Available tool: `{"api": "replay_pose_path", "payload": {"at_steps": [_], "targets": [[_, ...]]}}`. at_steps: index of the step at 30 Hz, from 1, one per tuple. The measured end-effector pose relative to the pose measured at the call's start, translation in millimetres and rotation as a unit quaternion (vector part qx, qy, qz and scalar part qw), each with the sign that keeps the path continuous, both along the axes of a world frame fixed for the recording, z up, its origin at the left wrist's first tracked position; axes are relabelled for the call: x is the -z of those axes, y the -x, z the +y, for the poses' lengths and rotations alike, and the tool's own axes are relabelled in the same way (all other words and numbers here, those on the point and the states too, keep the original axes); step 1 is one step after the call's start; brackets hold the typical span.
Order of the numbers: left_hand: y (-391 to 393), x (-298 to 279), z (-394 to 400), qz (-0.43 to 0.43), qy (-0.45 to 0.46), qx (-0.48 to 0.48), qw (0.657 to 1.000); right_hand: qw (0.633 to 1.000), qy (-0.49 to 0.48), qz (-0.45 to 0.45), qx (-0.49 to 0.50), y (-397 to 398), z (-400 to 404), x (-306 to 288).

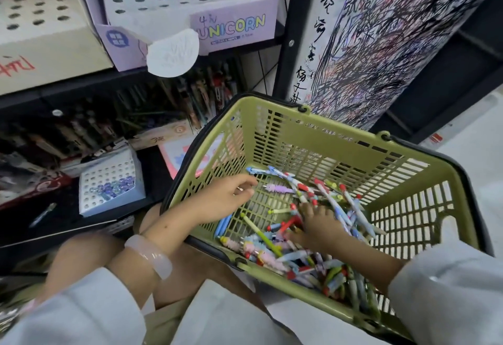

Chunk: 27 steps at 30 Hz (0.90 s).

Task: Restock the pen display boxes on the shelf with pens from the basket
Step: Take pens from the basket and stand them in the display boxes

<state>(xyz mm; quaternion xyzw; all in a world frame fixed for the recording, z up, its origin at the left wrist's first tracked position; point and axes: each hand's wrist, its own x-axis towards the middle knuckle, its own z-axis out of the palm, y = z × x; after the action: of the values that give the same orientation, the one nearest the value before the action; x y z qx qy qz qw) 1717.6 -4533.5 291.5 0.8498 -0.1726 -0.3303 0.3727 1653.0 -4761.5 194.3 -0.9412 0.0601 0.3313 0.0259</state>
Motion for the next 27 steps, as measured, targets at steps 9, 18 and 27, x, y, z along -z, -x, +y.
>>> {"api": "replay_pose_path", "payload": {"at_steps": [9,18,27], "targets": [[2,1,3,0.019,0.015,-0.013,1.0,0.997,-0.055,0.06,-0.004,-9,8,2],[3,-1,4,0.018,0.022,-0.012,1.0,0.985,-0.154,-0.063,-0.042,13,9,8],[4,-10,0,0.045,0.035,-0.071,0.996,0.827,-0.505,-0.16,0.187,-17,13,-48]]}}
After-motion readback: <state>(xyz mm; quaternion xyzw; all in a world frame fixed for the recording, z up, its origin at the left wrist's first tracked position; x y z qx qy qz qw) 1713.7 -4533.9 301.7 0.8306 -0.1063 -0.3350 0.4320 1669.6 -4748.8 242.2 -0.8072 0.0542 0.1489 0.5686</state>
